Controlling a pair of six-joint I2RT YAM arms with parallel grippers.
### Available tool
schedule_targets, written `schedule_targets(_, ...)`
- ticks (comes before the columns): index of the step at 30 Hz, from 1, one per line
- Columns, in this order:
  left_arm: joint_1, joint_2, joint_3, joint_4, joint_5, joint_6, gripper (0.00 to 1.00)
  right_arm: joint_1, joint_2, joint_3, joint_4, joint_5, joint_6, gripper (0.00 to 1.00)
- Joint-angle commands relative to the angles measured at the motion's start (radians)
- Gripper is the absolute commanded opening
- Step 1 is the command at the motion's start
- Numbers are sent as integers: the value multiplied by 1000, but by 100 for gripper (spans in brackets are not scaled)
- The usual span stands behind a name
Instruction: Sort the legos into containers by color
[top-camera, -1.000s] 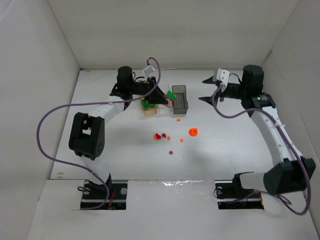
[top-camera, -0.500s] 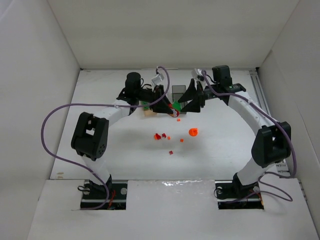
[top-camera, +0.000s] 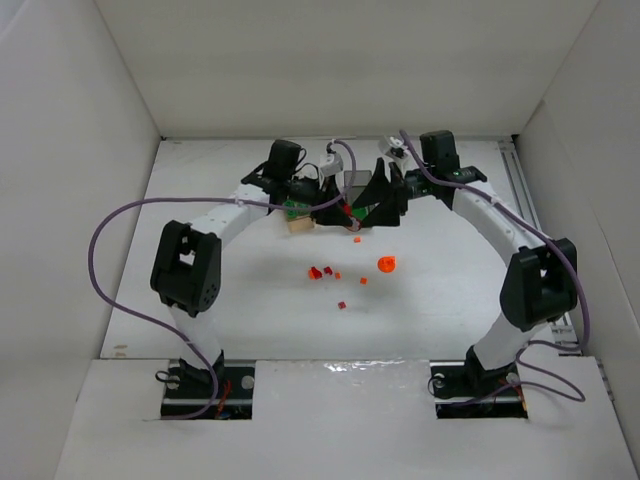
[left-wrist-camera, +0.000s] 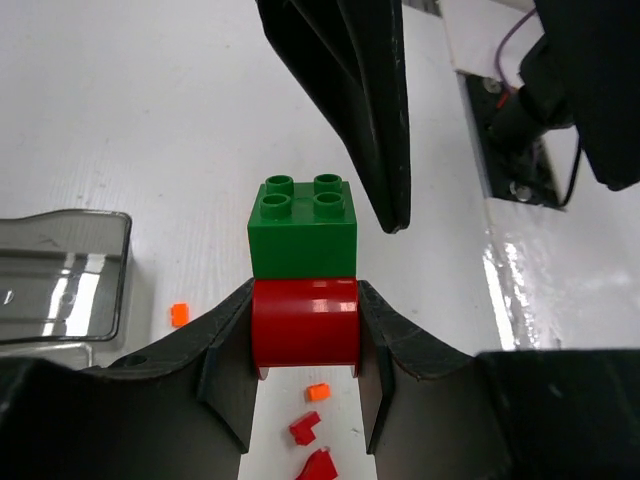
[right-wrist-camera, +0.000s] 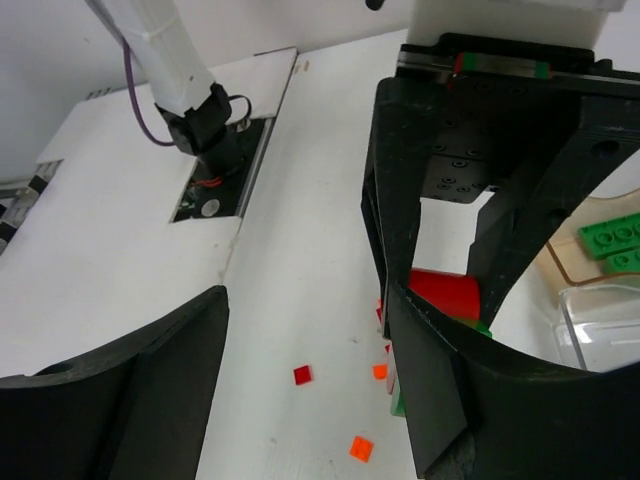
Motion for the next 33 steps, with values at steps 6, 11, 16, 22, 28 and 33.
schedule_targets(6,6,-142,-114,-50,-52,180,0,-56,29,-20,119,-46,70,72)
schedule_targets(11,-16,-196,-148,-64,-98,234,0,-93,49,-10,120,-30,79,74)
schedule_targets(16,-25,-208,-126,-74,-107,243,0,-29,26,-21,120,48,79,77)
schedule_targets(22,-34,-199,-115,-84,-107,243,0,-7,8,2,94,167,28,80)
schedule_targets(28,-43,-188,-96,-84,-87,214,0,25,26,91,-155,282,-258,78)
schedule_targets(33,-43,-188,-95,-84,-87,214,0,25,17,91,-184,302,-309,75)
